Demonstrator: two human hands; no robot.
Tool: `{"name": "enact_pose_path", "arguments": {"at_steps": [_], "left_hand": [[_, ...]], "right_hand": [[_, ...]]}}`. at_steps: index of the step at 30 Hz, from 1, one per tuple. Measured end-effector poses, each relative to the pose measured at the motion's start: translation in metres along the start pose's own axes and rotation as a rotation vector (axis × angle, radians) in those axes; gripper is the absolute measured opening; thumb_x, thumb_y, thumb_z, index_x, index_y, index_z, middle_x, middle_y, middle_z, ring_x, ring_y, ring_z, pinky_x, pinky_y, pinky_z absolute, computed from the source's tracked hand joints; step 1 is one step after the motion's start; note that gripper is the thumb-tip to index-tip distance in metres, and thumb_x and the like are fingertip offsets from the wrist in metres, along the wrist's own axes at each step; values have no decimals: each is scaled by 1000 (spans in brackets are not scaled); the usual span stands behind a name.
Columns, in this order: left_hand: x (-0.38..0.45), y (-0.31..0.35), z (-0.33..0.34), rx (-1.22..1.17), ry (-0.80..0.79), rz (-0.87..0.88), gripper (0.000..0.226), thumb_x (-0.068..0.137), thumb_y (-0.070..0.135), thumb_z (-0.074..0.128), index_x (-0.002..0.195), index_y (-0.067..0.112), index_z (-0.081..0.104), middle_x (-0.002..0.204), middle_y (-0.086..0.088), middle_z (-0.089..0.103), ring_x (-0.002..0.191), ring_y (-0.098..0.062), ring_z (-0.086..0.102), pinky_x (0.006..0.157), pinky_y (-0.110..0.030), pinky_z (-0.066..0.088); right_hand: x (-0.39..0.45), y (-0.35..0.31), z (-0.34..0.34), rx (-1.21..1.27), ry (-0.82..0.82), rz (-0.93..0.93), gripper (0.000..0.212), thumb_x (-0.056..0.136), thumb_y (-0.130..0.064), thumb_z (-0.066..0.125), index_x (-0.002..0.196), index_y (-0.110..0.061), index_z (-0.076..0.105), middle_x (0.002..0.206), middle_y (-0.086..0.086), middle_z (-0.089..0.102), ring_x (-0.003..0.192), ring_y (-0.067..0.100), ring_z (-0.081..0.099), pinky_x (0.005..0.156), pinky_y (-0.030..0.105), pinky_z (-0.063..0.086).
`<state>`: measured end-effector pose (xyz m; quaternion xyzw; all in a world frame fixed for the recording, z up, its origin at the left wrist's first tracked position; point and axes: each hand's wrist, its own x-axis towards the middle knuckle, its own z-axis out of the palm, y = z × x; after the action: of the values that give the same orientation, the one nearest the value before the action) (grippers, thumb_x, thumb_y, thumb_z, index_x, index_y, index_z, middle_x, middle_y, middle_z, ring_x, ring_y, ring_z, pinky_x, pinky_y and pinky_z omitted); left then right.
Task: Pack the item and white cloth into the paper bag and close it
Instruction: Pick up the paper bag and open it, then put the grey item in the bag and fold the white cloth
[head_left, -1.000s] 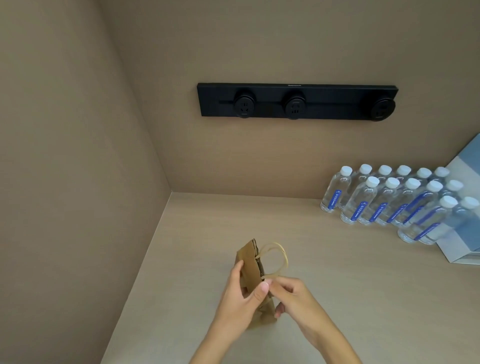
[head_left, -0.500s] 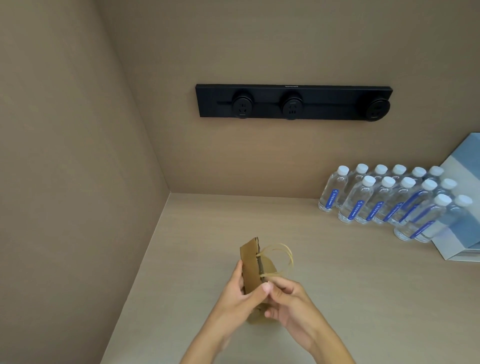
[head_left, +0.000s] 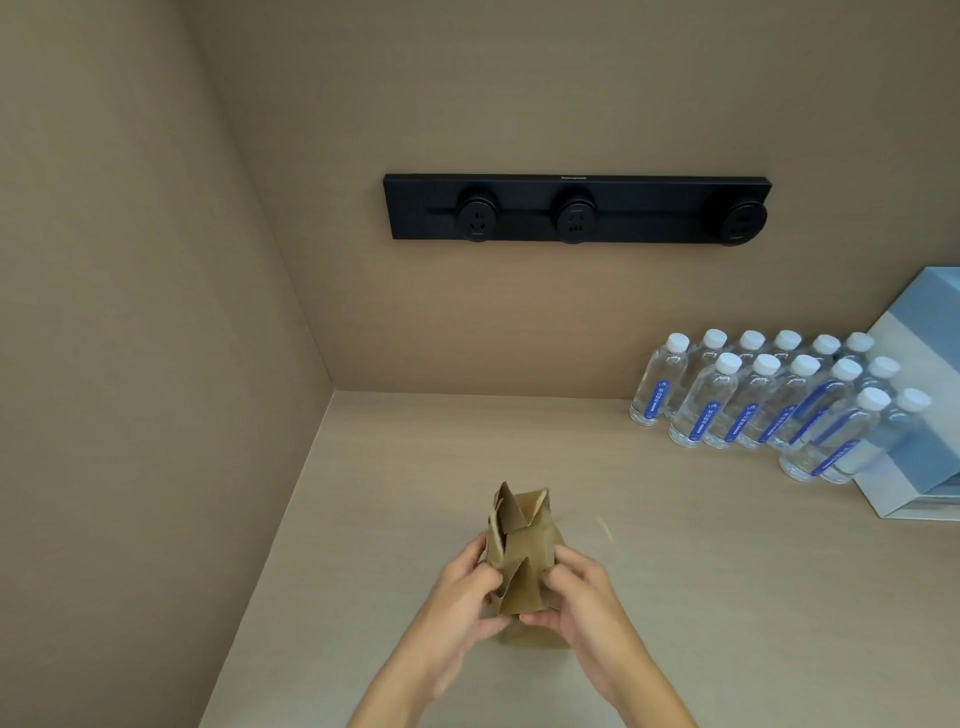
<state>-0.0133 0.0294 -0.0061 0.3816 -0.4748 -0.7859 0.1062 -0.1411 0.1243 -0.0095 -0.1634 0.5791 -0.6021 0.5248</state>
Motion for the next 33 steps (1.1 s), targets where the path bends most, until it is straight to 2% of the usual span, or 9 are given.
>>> {"name": "enact_pose_path", "arguments": {"at_steps": [8, 11, 16, 19, 21, 23, 26, 30, 33], "left_hand": [[10, 19, -17, 550, 340, -25, 16, 76, 9, 57, 61, 13, 60, 54, -9, 65, 46, -26, 61, 55, -33, 51], [8, 34, -28, 824, 423, 24, 25, 66, 14, 59, 46, 16, 45, 45, -2, 47, 48, -31, 47, 52, -30, 40], [2, 57, -30, 990, 467, 60, 27, 64, 25, 53, 45, 12, 38, 55, -14, 50, 65, -46, 52, 53, -32, 37], [3, 62, -26, 1066, 425, 35, 25, 66, 20, 51, 47, 13, 36, 56, -4, 46, 64, -44, 51, 54, -31, 37], [5, 64, -24, 1079, 421, 14, 26, 67, 14, 52, 48, 14, 35, 58, -3, 46, 59, -39, 45, 55, -30, 37], [7, 68, -24, 1095, 446, 13, 26, 70, 13, 54, 50, 14, 37, 62, -4, 49, 60, -33, 45, 56, -31, 39], [7, 71, -22, 1093, 516, 85, 10, 76, 16, 55, 69, 14, 47, 74, -4, 57, 68, -30, 57, 54, -31, 40], [8, 57, -15, 957, 547, 321, 27, 80, 4, 54, 73, 23, 37, 74, 3, 49, 64, -23, 48, 53, -33, 36], [8, 45, -13, 850, 539, 534, 39, 78, -14, 53, 72, 22, 42, 85, 0, 50, 73, -20, 51, 66, -30, 40]], "right_hand": [[-3, -10, 11, -393, 193, -11, 17, 91, -9, 58, 77, 0, 59, 57, 6, 54, 36, 15, 48, 37, 20, 35], [-6, -25, 7, -528, 286, -39, 18, 81, -1, 53, 67, -13, 53, 44, -5, 43, 36, 18, 41, 39, 19, 29], [-19, -41, 3, -840, 388, -117, 36, 73, -8, 46, 96, -34, 51, 54, -6, 45, 43, 13, 41, 35, 16, 28], [-26, -39, 5, -960, 295, -183, 78, 78, -9, 45, 131, -61, 22, 78, -9, 48, 59, 7, 47, 49, 14, 36], [-27, -40, 5, -1108, 208, -263, 94, 79, -7, 48, 138, -65, 4, 121, -9, 41, 92, 11, 54, 74, 23, 46], [-25, -45, 2, -1340, 158, -370, 84, 76, -7, 51, 137, -56, 20, 153, -10, 11, 138, 20, 25, 97, 34, 39], [-25, -54, -4, -1527, 94, -444, 43, 74, -13, 47, 113, -31, 46, 160, -8, -1, 148, 20, -16, 102, 39, 28], [-27, -60, -11, -1580, -37, -356, 48, 82, -41, 51, 128, -28, 47, 144, -14, 29, 145, 18, 11, 107, 31, 23], [-28, -67, -15, -1589, -95, -274, 68, 80, -57, 49, 142, -35, 34, 123, -15, 38, 114, 14, 32, 96, 28, 31]]}}
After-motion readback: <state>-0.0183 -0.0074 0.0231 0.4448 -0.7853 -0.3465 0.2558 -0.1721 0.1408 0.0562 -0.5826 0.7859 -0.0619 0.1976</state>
